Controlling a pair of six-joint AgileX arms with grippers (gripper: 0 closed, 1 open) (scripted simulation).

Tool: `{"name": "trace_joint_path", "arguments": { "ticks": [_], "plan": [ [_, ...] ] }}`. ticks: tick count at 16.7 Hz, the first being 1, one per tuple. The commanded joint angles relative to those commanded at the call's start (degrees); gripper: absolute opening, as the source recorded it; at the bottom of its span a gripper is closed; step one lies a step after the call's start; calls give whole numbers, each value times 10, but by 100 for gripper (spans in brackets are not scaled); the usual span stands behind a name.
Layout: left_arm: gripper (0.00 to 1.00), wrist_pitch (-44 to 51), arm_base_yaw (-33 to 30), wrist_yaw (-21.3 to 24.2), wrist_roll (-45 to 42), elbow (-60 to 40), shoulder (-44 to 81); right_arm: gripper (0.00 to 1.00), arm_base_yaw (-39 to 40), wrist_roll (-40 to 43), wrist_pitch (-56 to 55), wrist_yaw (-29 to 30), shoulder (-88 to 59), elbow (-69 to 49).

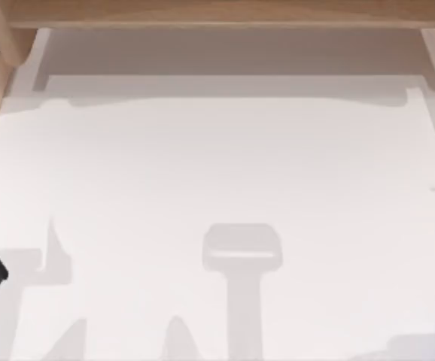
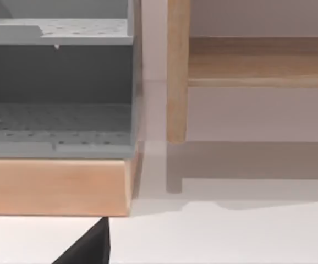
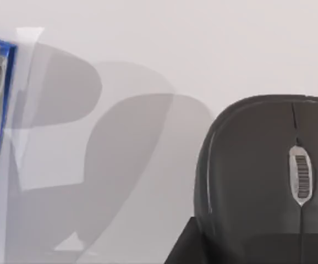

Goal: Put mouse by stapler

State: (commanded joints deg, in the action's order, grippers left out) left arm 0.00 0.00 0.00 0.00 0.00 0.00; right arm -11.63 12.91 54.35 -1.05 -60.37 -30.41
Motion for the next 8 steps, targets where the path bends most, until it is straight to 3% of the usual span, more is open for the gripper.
{"name": "trace_joint_path", "arguments": {
  "ticks": [8],
  "plan": [
    [100, 0, 0, 0, 0, 0, 0, 0, -1, -1, -4, -1, 0, -2]
  ]
}}
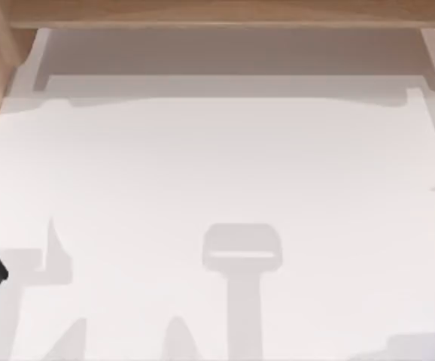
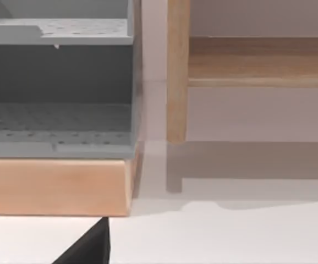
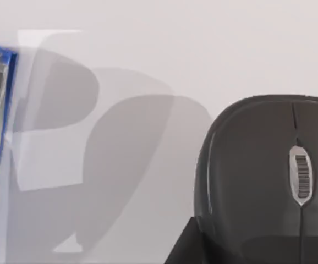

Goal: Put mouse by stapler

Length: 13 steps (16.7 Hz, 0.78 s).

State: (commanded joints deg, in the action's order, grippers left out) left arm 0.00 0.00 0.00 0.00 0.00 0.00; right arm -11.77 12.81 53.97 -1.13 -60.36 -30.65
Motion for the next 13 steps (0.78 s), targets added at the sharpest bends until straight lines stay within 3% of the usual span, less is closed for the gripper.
{"name": "trace_joint_path", "arguments": {
  "ticks": [13],
  "plan": [
    [100, 0, 0, 0, 0, 0, 0, 0, 2, -1, -35, -1, 11, -5]
  ]
}}
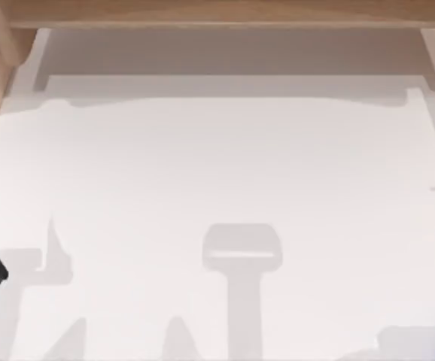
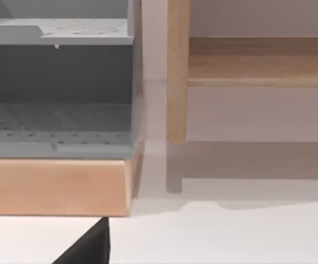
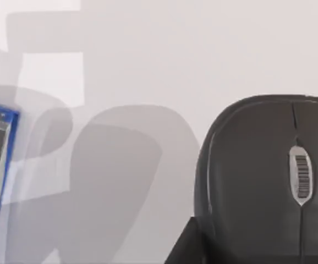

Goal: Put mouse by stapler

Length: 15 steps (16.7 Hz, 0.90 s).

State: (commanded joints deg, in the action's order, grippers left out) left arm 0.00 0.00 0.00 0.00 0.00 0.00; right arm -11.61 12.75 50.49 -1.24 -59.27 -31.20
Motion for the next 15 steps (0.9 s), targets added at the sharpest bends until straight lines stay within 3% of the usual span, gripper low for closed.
{"name": "trace_joint_path", "arguments": {
  "ticks": [14, 15],
  "plan": [
    [100, 0, 0, 0, 0, 0, 0, 0, 2, -1, -7, 2, -30, 35],
    [100, 0, 0, 0, 0, 0, 0, 8, 2, -1, -7, 2, -30, 35]
  ]
}}
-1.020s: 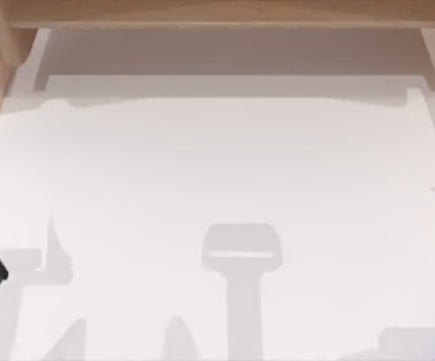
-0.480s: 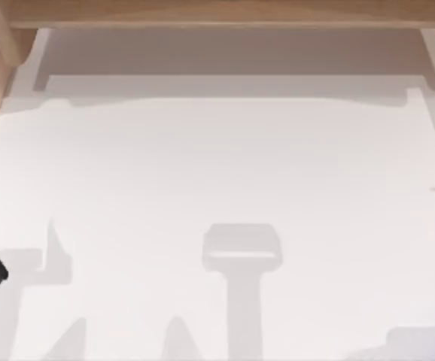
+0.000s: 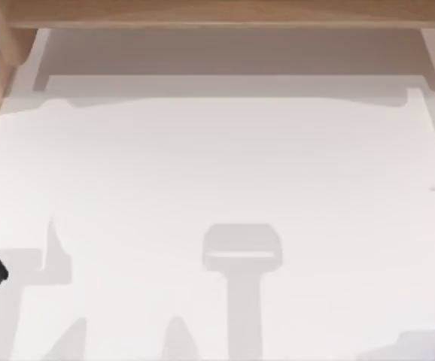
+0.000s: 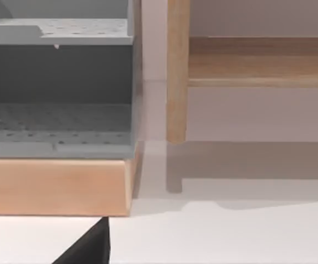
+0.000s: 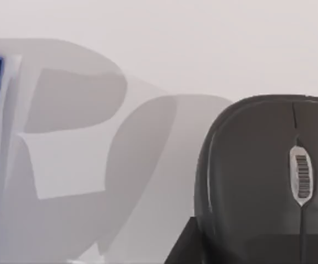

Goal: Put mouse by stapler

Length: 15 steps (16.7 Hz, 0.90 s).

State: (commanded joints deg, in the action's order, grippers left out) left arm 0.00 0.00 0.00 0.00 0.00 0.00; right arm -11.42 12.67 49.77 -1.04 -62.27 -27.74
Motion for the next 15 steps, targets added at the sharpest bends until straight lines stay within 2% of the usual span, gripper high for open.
{"name": "trace_joint_path", "arguments": {
  "ticks": [12, 15],
  "plan": [
    [100, 0, 0, 0, 0, 0, 0, 98, 0, 0, 0, 0, 0, 0],
    [100, 0, 0, 0, 0, 0, 0, 100, 0, 0, 0, 0, 0, 0]
  ]
}}
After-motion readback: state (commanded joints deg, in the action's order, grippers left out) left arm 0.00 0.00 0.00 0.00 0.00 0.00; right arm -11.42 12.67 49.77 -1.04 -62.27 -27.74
